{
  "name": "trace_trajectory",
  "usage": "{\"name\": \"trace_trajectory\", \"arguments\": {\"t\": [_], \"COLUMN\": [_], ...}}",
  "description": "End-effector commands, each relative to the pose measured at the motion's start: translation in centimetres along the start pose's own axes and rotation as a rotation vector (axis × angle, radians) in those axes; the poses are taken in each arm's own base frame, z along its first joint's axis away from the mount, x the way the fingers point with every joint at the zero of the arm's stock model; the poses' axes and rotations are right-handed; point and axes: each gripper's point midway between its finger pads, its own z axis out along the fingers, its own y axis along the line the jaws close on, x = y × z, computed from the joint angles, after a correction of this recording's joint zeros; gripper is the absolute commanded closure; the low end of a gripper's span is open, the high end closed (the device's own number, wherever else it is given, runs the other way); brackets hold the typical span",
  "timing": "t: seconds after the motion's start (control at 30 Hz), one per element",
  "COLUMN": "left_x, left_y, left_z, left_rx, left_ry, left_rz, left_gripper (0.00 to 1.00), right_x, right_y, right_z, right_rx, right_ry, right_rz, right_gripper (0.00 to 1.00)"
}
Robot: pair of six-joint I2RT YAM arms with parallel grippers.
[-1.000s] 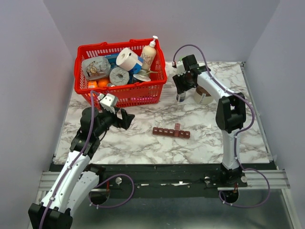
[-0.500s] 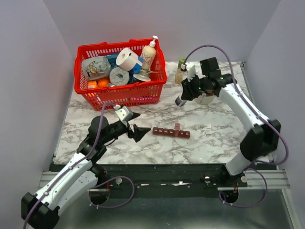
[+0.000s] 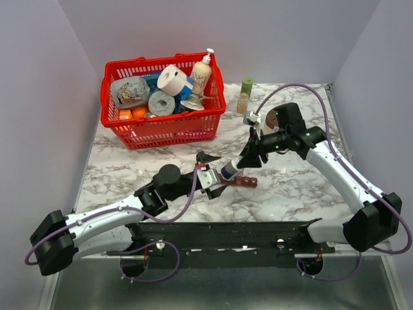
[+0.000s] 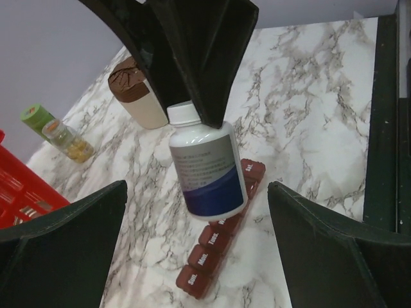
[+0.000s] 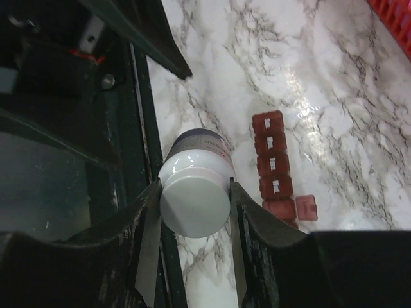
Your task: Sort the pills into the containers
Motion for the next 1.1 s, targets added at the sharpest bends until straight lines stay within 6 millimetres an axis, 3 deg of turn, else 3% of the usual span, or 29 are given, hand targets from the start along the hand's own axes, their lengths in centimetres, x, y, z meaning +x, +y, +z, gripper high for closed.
{"name": "trace_trajectory", "arguments": {"t": [0.0,0.33,0.5,0.77,0.87,0.9,1.0,1.07], "left_x": [-2.4,0.3,0.6,1.3,1.4,1.3,1.6,1.4], "left_y": [1.2,2.2,2.1,1.6,1.0,0.7,-0.7,-1.6], "left_z": [1.8,3.4,3.9,4.0,4.2,4.3,4.4,4.0], "left_rx": [-0.094,-0.215,-0.214,-0.197,-0.159,-0.142,-0.064,-0.015], "left_ry": [-0.067,0.048,0.065,0.084,0.092,0.091,0.106,0.097], "left_rz": [0.076,0.001,-0.013,-0.026,-0.028,-0.028,-0.054,-0.077], "left_gripper": [0.01,0.03,0.16,0.27,0.44,0.62,0.95,1.0], "right_x": [-2.9,-2.9,-3.0,-2.9,-2.8,-2.9,-2.8,-2.5], "right_y": [2.6,3.0,2.9,2.8,2.9,3.0,3.5,4.3], "right_z": [-0.4,0.1,0.2,0.4,0.5,0.5,0.5,0.4], "right_rx": [-0.121,-0.137,-0.132,-0.138,-0.147,-0.153,-0.181,-0.228], "right_ry": [-0.122,-0.137,-0.141,-0.142,-0.141,-0.142,-0.146,-0.141], "right_rz": [-0.033,-0.029,-0.017,0.004,0.01,0.008,-0.015,-0.104], "right_gripper": [0.79,0.8,0.81,0.83,0.83,0.83,0.83,0.83]}}
